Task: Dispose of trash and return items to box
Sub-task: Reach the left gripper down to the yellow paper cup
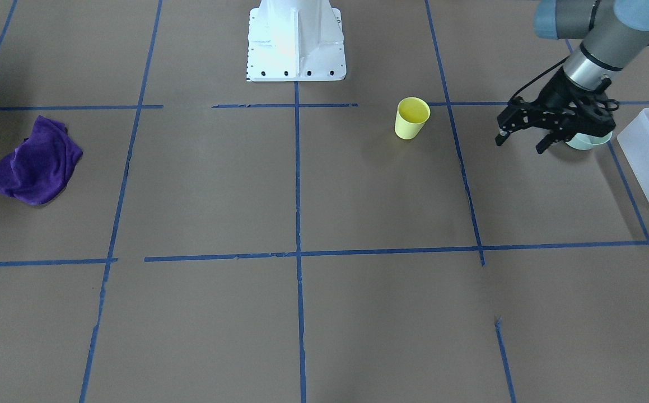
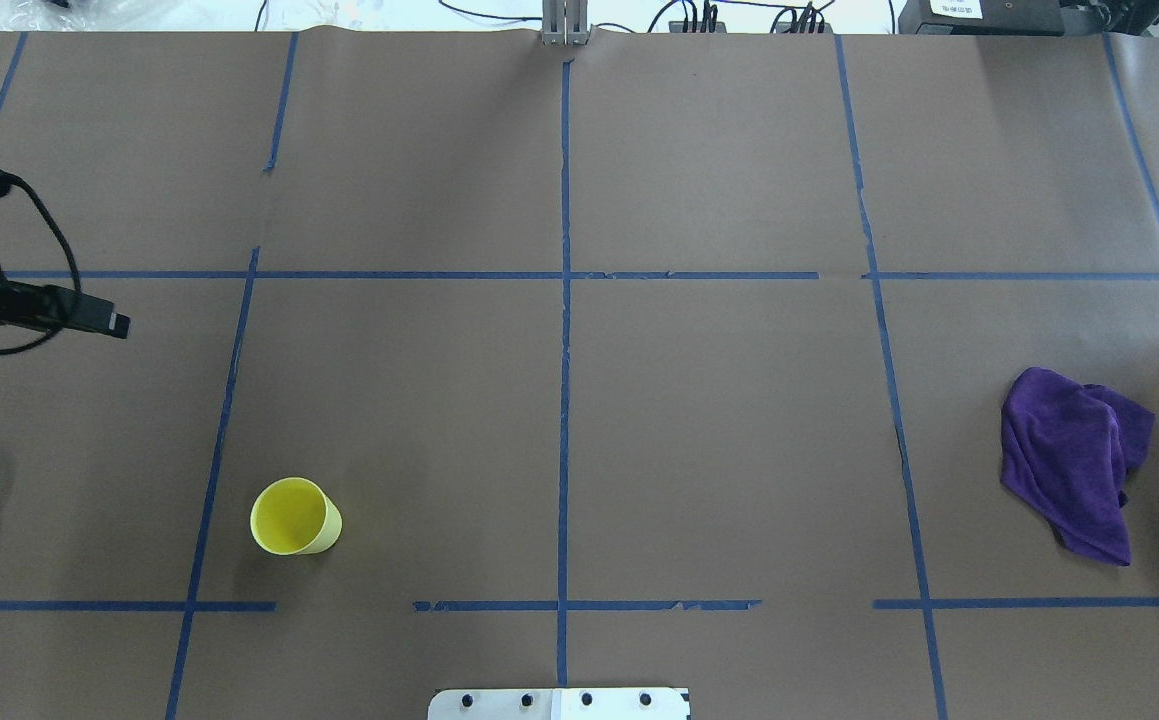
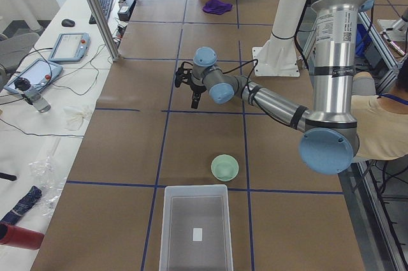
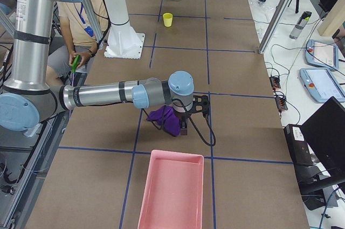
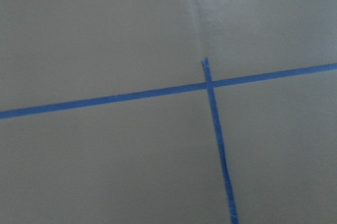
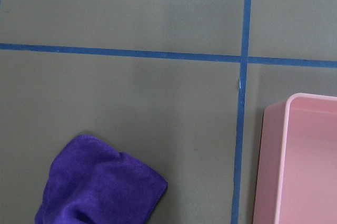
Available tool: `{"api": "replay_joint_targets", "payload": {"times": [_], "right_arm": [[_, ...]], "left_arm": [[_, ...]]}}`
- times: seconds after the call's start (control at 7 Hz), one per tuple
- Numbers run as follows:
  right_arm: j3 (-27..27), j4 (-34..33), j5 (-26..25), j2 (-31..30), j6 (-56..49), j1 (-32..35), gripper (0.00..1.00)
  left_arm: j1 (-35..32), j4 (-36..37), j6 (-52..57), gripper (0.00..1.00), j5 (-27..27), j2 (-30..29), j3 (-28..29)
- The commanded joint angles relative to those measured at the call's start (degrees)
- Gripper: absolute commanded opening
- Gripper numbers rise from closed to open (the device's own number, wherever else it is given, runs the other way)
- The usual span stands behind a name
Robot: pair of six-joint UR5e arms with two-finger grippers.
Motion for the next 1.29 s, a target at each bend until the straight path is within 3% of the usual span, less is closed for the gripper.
{"api": "replay_joint_targets", "payload": {"times": [0.0, 0.14, 0.43, 0.86, 1.14], "right_arm": [[-0.1, 0.0, 0.0, 0.0, 0.0, 0.0, 1.0], [-0.2, 0.0, 0.1, 0.0, 0.0, 0.0, 1.0], [-0.3, 0.0, 0.0, 0.0, -0.1, 0.0, 1.0], [-1.0, -0.1, 0.0, -0.1, -0.3, 0.0, 1.0], [-1.6, 0.0, 0.0, -0.1, -0.4, 0.0, 1.0]], "left_arm": [[11.4, 0.5, -11.5, 1.0, 4.8, 0.1, -4.4], [17.4, 2.4, -16.3, 1.0, 8.7, 0.0, -4.8], [23.3, 6.6, -21.5, 1.0, 12.8, 0.0, -6.8], [24.6, 6.9, -22.1, 1.0, 15.6, -0.4, -5.7], [24.7, 6.8, -22.0, 0.98, 18.0, -2.6, -2.0]]}}
